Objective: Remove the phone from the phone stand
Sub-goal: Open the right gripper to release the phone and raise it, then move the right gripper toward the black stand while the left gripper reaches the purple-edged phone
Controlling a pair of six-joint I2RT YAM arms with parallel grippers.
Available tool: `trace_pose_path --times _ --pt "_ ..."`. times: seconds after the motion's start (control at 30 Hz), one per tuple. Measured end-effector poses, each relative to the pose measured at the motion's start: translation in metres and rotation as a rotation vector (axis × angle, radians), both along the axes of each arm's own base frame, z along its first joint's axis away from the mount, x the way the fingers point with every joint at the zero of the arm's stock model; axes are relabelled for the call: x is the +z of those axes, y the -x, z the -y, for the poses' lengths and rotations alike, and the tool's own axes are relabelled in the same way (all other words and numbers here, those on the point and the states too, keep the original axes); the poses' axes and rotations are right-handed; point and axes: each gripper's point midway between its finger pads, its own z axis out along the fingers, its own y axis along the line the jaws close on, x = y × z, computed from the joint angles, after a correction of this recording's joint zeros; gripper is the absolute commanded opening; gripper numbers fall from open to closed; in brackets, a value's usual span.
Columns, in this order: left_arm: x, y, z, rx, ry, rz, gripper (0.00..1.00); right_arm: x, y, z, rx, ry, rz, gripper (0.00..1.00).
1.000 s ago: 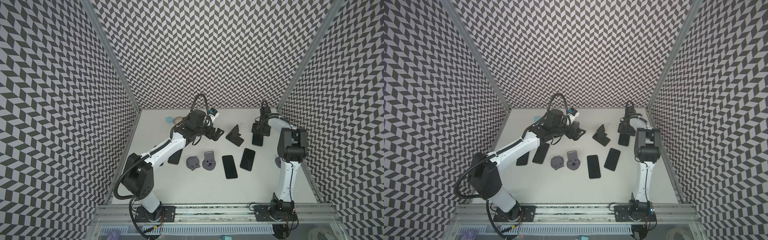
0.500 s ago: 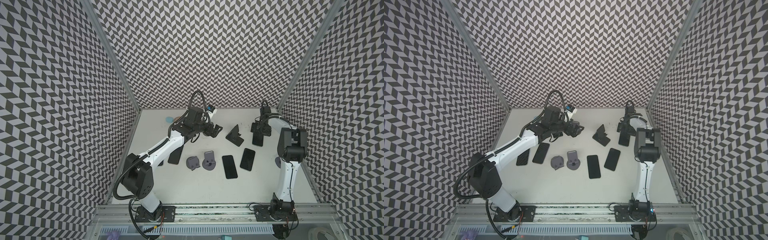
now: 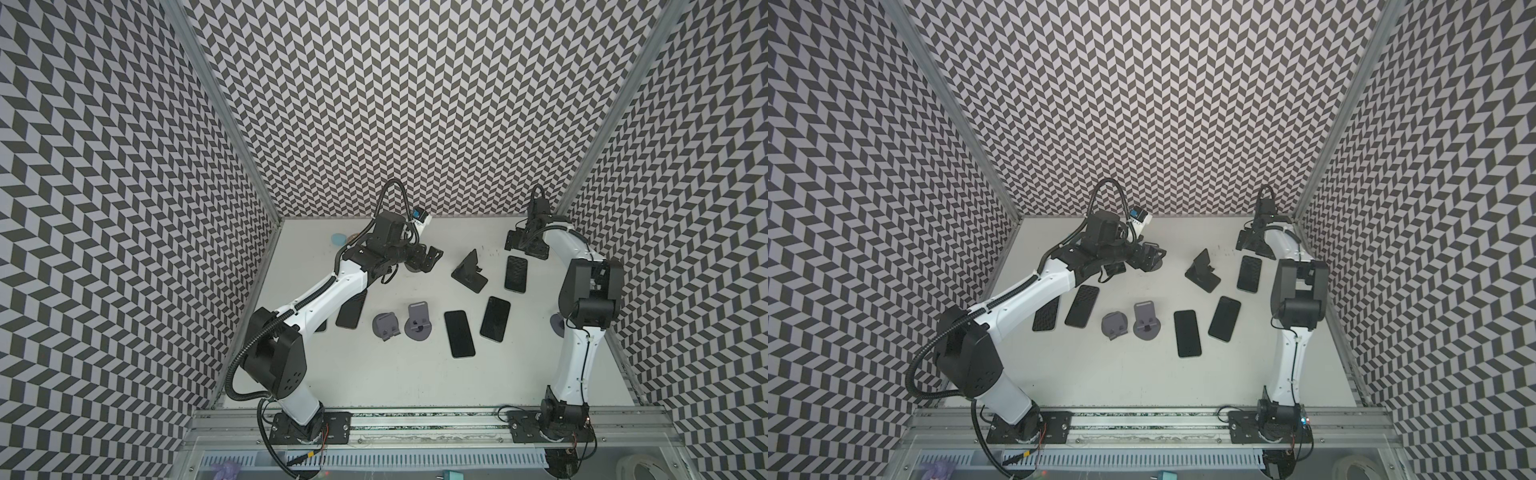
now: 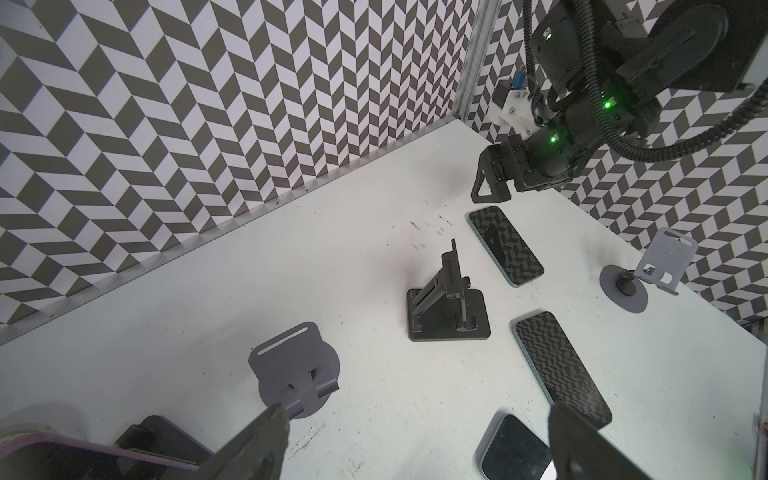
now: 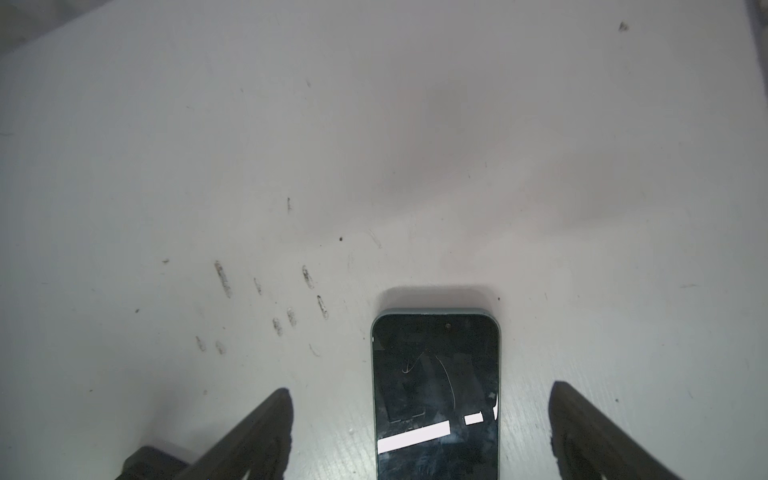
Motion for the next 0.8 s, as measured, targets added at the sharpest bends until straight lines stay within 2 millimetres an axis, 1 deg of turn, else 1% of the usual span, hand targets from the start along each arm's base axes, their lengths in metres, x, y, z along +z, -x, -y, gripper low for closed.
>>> trace_pose_path --times 0.2,0.3,0.53,0.73,0.8 --pt "0.006 -0.001 -0.004 0.024 0.000 0.018 0.97 0.027 -0.001 0.002 -0.006 0.015 0.051 0.94" --pt "0.014 -0.001 -0.007 0.038 0.004 0.034 0.97 0.042 0.001 0.004 -0.010 0.025 0.074 0.94" --pt "0.046 0.002 -0.019 0.087 0.043 0.094 0.97 0.090 0.006 0.002 -0.010 0.027 0.171 0.94" --pt "0.072 0.005 -0.032 0.145 0.076 0.148 0.97 0.131 0.012 -0.009 0.016 -0.021 0.261 0.92" --pt "0.078 0.006 -0.038 0.171 0.083 0.161 0.97 0.143 0.015 -0.013 0.022 -0.037 0.290 0.91"
